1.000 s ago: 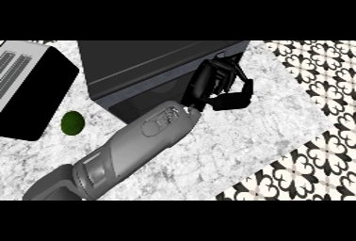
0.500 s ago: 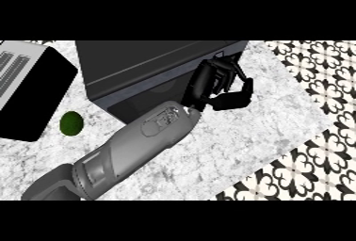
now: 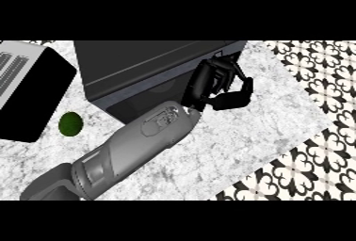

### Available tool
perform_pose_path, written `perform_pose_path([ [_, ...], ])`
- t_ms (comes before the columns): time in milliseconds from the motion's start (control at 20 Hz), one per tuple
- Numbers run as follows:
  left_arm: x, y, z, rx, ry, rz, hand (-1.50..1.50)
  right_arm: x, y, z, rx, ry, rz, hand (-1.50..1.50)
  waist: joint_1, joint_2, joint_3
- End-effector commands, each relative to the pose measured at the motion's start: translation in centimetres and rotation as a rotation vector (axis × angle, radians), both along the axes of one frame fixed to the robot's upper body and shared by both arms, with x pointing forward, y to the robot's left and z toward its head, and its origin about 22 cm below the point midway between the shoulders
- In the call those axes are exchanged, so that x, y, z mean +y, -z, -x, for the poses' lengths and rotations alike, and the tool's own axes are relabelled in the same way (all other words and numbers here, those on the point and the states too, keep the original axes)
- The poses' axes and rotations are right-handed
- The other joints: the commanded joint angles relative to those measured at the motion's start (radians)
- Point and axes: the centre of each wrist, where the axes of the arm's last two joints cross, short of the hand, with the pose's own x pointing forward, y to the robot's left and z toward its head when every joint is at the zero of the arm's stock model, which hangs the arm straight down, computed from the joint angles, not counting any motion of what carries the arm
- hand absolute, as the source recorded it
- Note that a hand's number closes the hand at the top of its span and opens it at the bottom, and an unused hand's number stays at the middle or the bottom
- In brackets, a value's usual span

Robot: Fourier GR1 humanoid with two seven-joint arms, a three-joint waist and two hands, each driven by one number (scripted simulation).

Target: Pick up the milk, place it into the microwave and close the microwave

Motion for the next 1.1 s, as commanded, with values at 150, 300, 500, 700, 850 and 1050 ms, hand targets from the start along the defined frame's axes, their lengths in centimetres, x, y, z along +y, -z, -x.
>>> perform_pose_path([
  [150, 0.6, 0.8, -1.9, 0.142, -0.270, 0.066, 1.50, -1.3, 0.0, 0.3, 0.020, 0.028, -0.019, -1.50, 0.045, 0.007, 0.000],
  [300, 0.6, 0.9, -2.1, 0.147, -0.269, 0.063, 1.50, -2.0, -0.7, 0.6, 0.002, 0.050, -0.021, -1.50, 0.062, 0.000, -0.001],
  [500, 1.6, 2.1, -2.2, 0.164, -0.252, 0.027, 1.50, -2.8, -1.7, 1.0, -0.019, 0.089, -0.026, -1.50, 0.095, 0.008, -0.003],
  [700, 3.0, 2.5, -3.0, 0.172, -0.258, -0.007, 1.50, -3.6, -2.2, 1.5, -0.031, 0.105, -0.031, -1.50, 0.116, 0.007, -0.003],
  [850, 3.7, 2.9, -3.2, 0.175, -0.243, -0.037, 1.50, -4.2, -2.2, 1.9, -0.026, 0.122, -0.038, -1.50, 0.130, 0.006, -0.001],
  [1050, 4.8, 2.9, -3.7, 0.176, -0.261, -0.025, -1.50, -4.9, -2.3, 2.5, -0.021, 0.140, -0.043, -1.50, 0.150, 0.005, -0.004],
])
